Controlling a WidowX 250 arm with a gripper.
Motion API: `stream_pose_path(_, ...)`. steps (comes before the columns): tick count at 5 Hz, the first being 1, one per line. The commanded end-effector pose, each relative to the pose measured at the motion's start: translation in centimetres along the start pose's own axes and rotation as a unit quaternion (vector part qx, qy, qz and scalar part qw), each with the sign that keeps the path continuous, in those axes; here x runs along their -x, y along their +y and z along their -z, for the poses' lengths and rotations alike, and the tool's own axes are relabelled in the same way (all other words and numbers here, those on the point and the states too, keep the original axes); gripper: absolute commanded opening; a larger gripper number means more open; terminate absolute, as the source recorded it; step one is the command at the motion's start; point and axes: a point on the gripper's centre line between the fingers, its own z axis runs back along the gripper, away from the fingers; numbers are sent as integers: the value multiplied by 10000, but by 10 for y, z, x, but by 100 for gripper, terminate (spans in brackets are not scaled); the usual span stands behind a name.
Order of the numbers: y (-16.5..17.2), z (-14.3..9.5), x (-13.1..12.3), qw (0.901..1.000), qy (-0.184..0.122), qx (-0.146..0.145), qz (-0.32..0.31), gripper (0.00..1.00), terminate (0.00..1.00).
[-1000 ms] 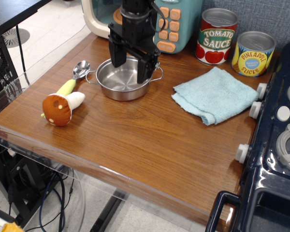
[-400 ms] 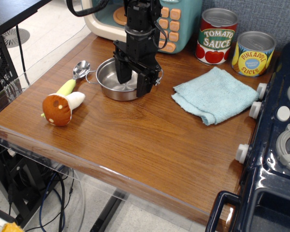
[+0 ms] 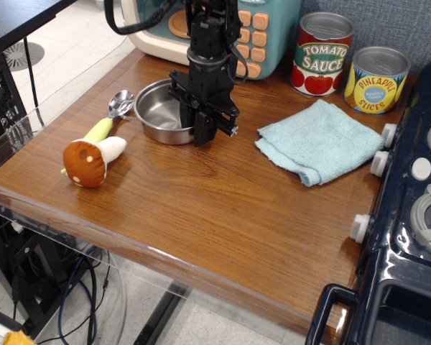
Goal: Move the metal pot in front of the blue cloth
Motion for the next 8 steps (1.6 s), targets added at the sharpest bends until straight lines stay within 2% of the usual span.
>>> stream_pose_path(1,11,-12,-8,9997,-134,-181,-133,0,0)
stream_pose_path(2,21,-21,-16,9991,-198,-170,-341,0,0)
stream_pose_path(3,23,-43,-23,9981,-309,-214,-482,0,0)
stream_pose_path(4,10,-67,-22,9981,-458,-66,-399,0,0)
stream_pose_path(6,-36,-97,11,9958,-862,46,297,0,0)
stream_pose_path(7,-62,-98,35,9920,-954,71,824,0,0)
stream_pose_path(8,-85,-90,51,9876,-858,60,1316,0,0)
